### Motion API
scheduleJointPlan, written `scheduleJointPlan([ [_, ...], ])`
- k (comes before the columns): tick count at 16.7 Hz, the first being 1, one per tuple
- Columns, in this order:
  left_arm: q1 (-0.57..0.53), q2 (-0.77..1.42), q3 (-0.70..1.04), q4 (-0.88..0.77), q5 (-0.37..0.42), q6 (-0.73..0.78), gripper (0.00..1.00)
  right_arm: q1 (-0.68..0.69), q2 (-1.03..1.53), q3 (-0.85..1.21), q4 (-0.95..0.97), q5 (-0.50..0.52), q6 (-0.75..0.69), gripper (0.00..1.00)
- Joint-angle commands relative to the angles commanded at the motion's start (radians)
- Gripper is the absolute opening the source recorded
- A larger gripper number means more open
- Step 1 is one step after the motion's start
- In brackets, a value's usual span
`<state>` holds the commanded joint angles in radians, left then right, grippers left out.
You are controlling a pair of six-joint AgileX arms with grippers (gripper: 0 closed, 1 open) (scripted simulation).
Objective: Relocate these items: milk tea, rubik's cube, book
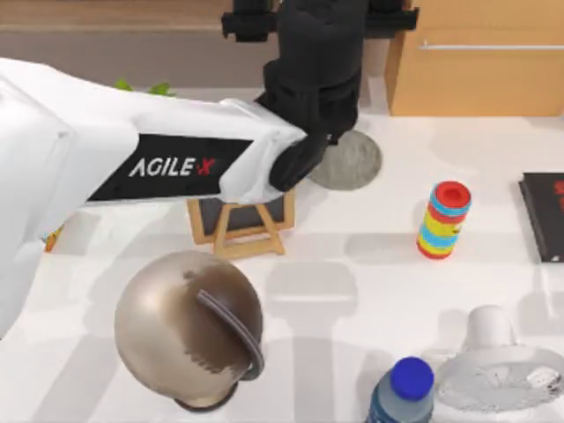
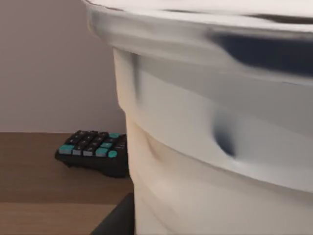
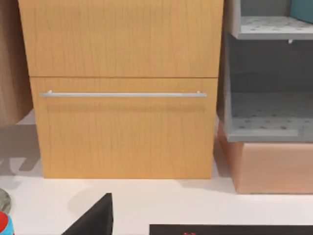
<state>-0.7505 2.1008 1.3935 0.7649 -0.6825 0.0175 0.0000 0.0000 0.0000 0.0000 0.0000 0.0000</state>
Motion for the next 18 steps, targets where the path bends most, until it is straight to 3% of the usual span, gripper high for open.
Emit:
scheduleJointPlan([
  [5,-0.067,0.195,0.007,0.124,-0.083,-0.002,0.0,0.0,0.0,0.0,0.0,0.0,0.0,1.0],
  [8,-0.073,0.294,0.049,0.19,-0.088,-0.005,0.0,0.0,0.0,0.0,0.0,0.0,0.0,1.0],
  [14,-0.068,0.313,0.06,0.203,-0.085,-0.002,0.0,0.0,0.0,0.0,0.0,0.0,0.0,1.0],
  [18,-0.081,0.344,0.091,0.22,-0.147,0.02,0.0,0.0,0.0,0.0,0.0,0.0,0.0,1.0],
])
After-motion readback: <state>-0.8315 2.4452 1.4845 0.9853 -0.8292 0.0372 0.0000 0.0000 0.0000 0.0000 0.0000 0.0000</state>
